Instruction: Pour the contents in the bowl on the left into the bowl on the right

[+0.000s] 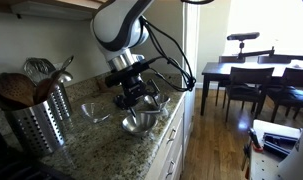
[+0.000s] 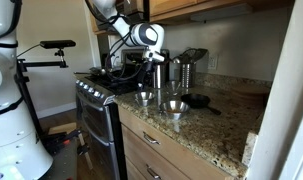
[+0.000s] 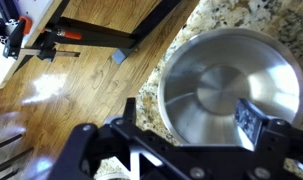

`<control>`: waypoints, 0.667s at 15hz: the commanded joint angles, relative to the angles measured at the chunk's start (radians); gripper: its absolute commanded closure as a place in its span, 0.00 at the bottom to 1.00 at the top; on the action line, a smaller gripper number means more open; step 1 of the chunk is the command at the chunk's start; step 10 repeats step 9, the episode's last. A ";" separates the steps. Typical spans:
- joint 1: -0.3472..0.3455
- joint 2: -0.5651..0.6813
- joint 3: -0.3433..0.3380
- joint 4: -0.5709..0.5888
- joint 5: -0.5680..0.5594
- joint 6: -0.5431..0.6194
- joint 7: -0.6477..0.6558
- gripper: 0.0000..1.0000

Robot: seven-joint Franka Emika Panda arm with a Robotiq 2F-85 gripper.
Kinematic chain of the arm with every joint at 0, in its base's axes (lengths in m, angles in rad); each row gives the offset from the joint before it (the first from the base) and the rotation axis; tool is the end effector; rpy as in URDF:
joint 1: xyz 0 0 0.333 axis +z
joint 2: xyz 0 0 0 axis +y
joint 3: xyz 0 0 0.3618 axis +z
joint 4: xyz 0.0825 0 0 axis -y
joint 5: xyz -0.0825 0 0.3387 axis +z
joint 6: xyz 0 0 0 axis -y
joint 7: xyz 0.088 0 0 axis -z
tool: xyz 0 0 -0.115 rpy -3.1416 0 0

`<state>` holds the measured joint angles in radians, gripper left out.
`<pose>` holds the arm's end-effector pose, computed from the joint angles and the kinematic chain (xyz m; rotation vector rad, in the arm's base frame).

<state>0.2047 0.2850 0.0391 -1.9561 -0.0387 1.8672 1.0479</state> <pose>0.5227 0.1253 0.3722 2.6511 -1.0980 -0.4127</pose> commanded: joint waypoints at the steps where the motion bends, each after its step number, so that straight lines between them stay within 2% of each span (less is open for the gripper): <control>1: -0.008 -0.074 0.005 -0.039 0.002 -0.008 0.023 0.00; 5: -0.012 -0.103 0.007 -0.039 0.002 -0.017 0.019 0.00; 6: -0.010 -0.048 0.011 0.002 -0.002 -0.006 0.002 0.00; 10: -0.011 -0.058 0.012 0.002 -0.002 -0.009 0.002 0.00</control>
